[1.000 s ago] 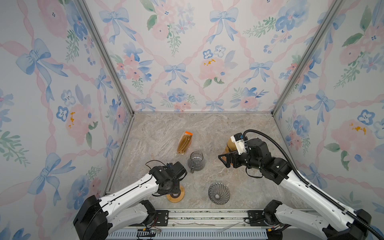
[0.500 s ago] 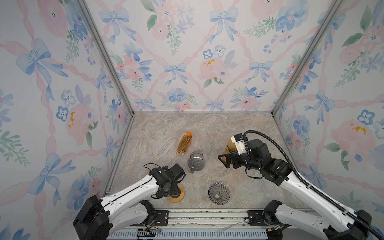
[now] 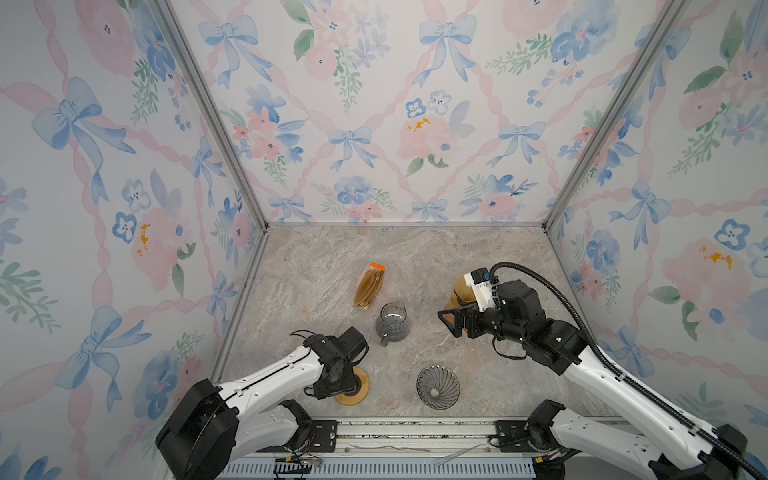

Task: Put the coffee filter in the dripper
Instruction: 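Grasp the bamboo ring through its hole with the left gripper and lift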

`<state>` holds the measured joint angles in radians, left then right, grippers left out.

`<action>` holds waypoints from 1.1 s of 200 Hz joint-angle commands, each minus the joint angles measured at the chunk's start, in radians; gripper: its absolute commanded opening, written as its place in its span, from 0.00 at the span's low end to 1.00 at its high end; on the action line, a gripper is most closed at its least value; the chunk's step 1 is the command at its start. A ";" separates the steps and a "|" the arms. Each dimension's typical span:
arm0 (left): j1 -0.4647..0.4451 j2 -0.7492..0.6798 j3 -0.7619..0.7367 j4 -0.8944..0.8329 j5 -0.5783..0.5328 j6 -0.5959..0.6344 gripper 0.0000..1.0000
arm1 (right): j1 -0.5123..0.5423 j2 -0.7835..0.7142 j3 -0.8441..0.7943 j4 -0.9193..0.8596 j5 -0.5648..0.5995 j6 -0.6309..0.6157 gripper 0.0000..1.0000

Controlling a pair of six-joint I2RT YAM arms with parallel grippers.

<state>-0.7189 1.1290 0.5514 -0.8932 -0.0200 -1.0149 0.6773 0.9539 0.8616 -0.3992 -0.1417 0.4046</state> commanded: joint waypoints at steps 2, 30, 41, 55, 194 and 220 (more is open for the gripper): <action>0.009 0.010 -0.006 0.017 0.020 0.024 0.52 | 0.015 -0.004 -0.015 0.014 0.011 0.010 0.96; 0.008 0.021 -0.005 0.017 0.020 0.024 0.48 | 0.013 0.002 -0.024 0.027 0.011 0.016 0.96; 0.010 0.020 -0.002 0.017 0.018 0.024 0.46 | 0.014 0.003 -0.029 0.032 0.007 0.018 0.96; 0.012 0.016 0.000 0.017 0.016 0.024 0.44 | 0.015 0.004 -0.034 0.036 0.007 0.020 0.96; 0.073 -0.040 0.159 -0.047 0.005 0.114 0.28 | 0.016 0.007 -0.052 0.033 0.028 0.018 0.96; 0.131 -0.023 0.254 -0.098 -0.010 0.186 0.28 | 0.016 0.007 -0.058 0.036 0.035 0.018 0.96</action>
<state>-0.6323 1.1042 0.7193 -0.9230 -0.0040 -0.9119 0.6785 0.9688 0.8200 -0.3759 -0.1268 0.4126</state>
